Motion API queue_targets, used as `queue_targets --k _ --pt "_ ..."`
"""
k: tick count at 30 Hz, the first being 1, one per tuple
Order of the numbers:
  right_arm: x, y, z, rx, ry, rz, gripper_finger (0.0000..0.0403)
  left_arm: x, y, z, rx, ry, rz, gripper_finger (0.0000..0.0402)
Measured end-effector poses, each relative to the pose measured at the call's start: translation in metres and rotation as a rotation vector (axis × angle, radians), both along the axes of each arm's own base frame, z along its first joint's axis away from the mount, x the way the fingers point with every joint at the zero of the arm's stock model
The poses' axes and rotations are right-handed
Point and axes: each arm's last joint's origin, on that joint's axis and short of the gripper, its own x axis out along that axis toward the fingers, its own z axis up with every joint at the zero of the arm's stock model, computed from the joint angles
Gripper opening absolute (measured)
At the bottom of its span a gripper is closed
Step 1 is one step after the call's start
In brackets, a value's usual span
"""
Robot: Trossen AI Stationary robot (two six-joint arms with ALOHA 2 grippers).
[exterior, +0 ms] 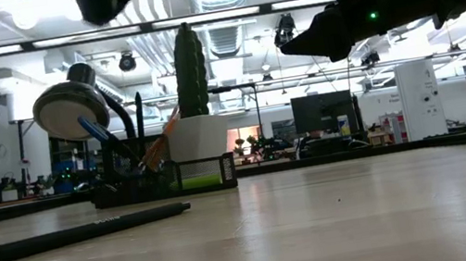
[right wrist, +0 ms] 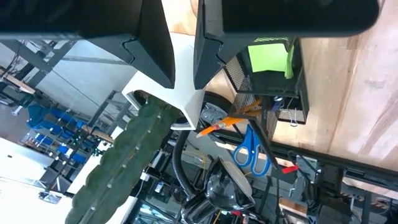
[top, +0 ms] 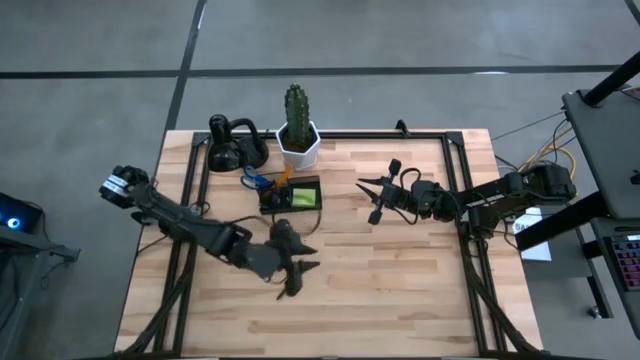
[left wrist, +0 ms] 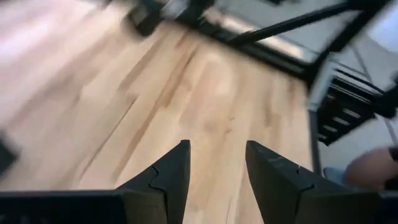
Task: Pick and place office supplies into organizer
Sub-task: Put the black pen into the black desk organizer
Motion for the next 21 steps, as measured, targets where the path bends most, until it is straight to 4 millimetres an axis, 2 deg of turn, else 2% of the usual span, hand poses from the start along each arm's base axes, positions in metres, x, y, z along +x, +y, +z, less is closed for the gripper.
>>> queue_targets --k 7,12,17,21 --pt "0.000 0.000 0.000 0.000 0.001 0.000 0.0048 0.007 0.025 -0.013 -0.411 0.293 0.200 0.0139" --pt "0.000 0.000 0.000 -0.005 0.003 0.000 0.0048 0.024 0.027 -0.031 -0.586 0.430 0.255 0.0139" --pt "0.000 0.000 0.000 -0.027 0.013 0.001 0.0048 0.048 0.020 -0.054 -0.649 0.582 0.255 0.0139" --pt "0.000 0.000 0.000 -0.027 0.013 0.001 0.0048 0.056 0.015 -0.068 -0.618 0.765 0.292 0.0139"
